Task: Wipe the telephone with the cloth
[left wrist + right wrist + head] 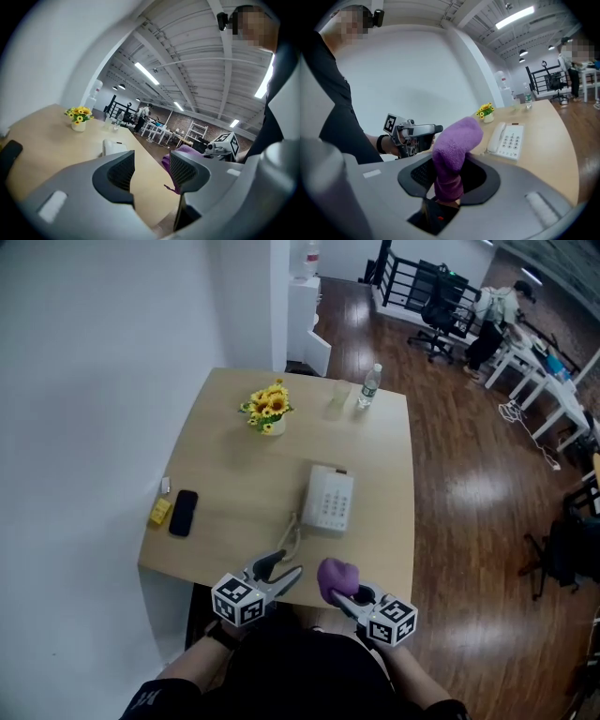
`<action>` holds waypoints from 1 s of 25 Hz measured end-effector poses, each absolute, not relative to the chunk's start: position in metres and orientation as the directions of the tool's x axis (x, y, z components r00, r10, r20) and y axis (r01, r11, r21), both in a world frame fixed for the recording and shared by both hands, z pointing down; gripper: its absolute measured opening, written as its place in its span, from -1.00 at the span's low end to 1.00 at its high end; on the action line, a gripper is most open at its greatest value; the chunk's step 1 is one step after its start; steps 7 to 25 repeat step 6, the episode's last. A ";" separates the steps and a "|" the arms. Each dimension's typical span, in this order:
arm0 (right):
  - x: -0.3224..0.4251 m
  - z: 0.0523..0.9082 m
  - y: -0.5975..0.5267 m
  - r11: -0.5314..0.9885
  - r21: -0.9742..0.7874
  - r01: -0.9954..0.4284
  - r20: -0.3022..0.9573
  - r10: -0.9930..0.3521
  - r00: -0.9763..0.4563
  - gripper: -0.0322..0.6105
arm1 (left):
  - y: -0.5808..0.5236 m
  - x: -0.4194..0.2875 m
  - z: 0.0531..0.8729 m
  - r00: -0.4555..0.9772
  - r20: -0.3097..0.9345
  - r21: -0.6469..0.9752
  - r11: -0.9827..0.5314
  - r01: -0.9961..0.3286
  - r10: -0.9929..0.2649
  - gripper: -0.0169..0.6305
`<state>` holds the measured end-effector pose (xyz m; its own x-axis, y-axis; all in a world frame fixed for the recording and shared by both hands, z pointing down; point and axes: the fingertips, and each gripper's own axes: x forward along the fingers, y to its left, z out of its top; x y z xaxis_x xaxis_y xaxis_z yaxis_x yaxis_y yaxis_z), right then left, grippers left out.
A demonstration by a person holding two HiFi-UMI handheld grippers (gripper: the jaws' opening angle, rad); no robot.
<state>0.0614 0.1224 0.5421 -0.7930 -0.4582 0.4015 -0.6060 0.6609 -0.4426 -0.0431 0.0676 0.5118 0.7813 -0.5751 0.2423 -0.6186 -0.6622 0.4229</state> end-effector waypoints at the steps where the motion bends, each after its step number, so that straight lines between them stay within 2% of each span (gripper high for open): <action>1: 0.069 0.544 0.134 0.650 -0.449 -0.613 0.404 -0.465 -0.788 -0.48 | 0.079 -0.037 0.511 0.787 0.245 0.428 -0.665 -0.612 -0.566 -0.24; 6: 0.109 0.550 0.193 0.580 -0.490 -0.651 0.423 -0.494 -0.759 -0.48 | 0.138 -0.013 0.508 0.801 0.255 0.457 -0.663 -0.593 -0.541 -0.25; 25: 0.109 0.550 0.193 0.580 -0.490 -0.651 0.423 -0.494 -0.759 -0.48 | 0.138 -0.013 0.508 0.801 0.255 0.457 -0.663 -0.593 -0.541 -0.25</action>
